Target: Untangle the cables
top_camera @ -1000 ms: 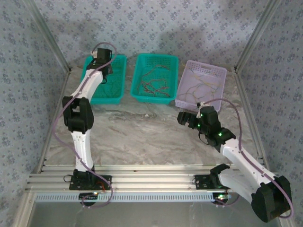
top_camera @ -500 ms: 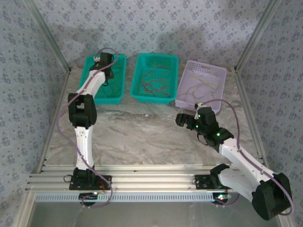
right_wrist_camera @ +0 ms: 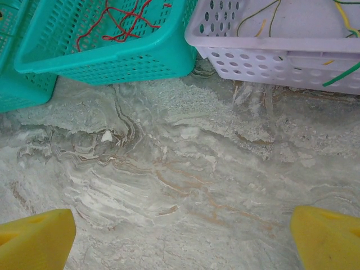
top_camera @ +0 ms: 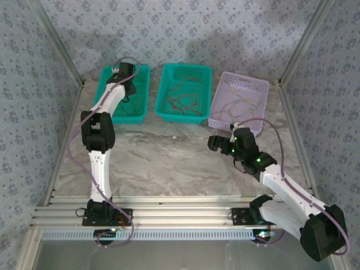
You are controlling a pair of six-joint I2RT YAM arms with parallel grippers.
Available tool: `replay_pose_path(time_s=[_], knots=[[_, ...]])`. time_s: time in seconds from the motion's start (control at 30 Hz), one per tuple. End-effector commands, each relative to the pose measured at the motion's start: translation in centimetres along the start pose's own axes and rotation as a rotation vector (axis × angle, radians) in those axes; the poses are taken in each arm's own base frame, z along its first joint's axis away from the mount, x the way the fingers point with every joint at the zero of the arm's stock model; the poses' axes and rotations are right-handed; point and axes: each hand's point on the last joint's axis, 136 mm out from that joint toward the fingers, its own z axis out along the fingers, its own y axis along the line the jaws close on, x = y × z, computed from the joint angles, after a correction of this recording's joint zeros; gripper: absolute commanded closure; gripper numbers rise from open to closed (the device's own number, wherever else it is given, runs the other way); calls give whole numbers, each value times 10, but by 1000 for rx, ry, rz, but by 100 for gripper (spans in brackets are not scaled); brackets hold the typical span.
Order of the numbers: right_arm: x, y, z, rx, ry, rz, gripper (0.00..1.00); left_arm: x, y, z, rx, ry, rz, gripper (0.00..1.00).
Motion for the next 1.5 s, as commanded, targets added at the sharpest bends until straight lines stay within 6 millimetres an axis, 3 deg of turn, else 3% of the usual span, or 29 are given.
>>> replay_pose_path(time_s=[0.0,0.37,0.6,0.83,1.1,1.47], knots=[[0,-3,0,20,-5,-13,0,-26,-3,-24,37,-45,-20,45],[-7,1,-5,24,-26,-19,0,-67,-18,-76,117,-139,-32,19],[-11,-3,-12,50,-44,-16,0,-68,-19,-92,134,-128,-23,0],[-22,-17,-25,128,-121,-16,0,-77,-23,-120,177,-156,-30,0],[-42,-38,-42,269,-206,-5,0,-93,-29,-182,256,-240,-37,0],[-67,-55,-56,357,-302,60,0,-82,-20,-247,323,-315,-32,0]])
